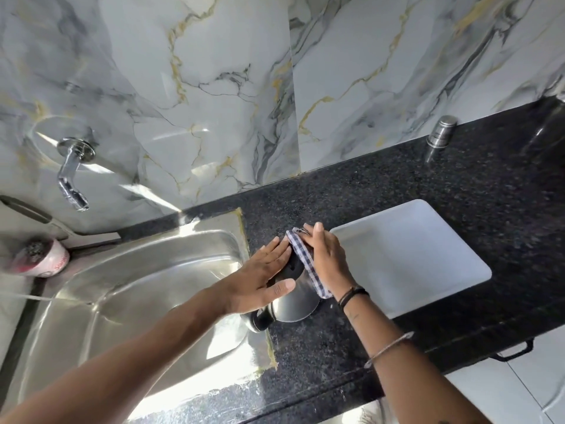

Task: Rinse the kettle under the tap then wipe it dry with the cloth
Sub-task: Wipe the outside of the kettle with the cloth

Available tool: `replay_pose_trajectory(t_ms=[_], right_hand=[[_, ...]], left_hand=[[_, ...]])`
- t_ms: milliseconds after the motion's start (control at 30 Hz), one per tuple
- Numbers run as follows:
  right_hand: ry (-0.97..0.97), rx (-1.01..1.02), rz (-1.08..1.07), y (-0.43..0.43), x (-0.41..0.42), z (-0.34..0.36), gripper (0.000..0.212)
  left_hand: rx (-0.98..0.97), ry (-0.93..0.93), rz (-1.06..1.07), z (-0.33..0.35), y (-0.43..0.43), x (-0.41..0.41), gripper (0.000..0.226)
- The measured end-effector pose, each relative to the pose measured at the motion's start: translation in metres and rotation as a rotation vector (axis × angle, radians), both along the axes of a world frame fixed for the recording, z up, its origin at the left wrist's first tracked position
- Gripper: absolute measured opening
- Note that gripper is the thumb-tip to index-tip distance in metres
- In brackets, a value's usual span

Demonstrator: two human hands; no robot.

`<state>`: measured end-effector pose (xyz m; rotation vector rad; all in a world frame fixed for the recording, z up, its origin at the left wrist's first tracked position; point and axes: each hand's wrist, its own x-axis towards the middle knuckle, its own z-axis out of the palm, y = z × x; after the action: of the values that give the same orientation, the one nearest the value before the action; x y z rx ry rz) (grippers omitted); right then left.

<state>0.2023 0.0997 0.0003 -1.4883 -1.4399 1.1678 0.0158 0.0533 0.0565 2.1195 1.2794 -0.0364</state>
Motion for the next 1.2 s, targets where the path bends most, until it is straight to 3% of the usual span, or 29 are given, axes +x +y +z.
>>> replay_pose_trajectory(t_ms=[133,200,300,567,633,767,900,1067,1167,1200], right_hand=[[-0.071,-0.040,0.131,0.009,0.009,0.005,0.072],[-0.070,-0.019,0.104,-0.002,0.007,0.000,0.066],[0.087,0.024,0.049,-0.030,0.003,-0.010,0.055],[0.110,0.160,-0.009,-0.081,-0.015,-0.045,0.057],[0.115,0.122,-0.064,-0.093,-0.021,-0.059,0.062],[0.393,-0.082,-0.146,-0.080,-0.019,-0.057,0.053],[0.436,-0.158,-0.111,-0.049,-0.012,-0.043,0.078],[0.342,-0.013,-0.156,-0.079,-0.024,-0.052,0.056],[0.336,-0.017,-0.190,-0.102,-0.035,-0.057,0.090],[0.363,-0.042,-0.206,-0.100,-0.034,-0.056,0.086]], left_hand=[[0.017,0.010,-0.018,0.001,0.000,0.001,0.108],[0.038,0.021,-0.021,-0.002,0.000,-0.001,0.098],[0.060,0.035,-0.034,-0.005,0.001,-0.002,0.095],[0.151,0.061,-0.078,-0.013,0.002,-0.003,0.102],[0.192,0.091,-0.095,-0.015,0.000,-0.002,0.104],[0.210,0.113,-0.102,-0.016,-0.002,-0.001,0.107],[0.217,0.117,-0.069,-0.015,-0.002,0.005,0.111],[0.221,0.091,-0.010,-0.021,-0.001,0.008,0.106],[0.217,0.057,0.034,-0.024,-0.001,0.009,0.104],[0.208,0.046,0.049,-0.025,0.000,0.009,0.104]])
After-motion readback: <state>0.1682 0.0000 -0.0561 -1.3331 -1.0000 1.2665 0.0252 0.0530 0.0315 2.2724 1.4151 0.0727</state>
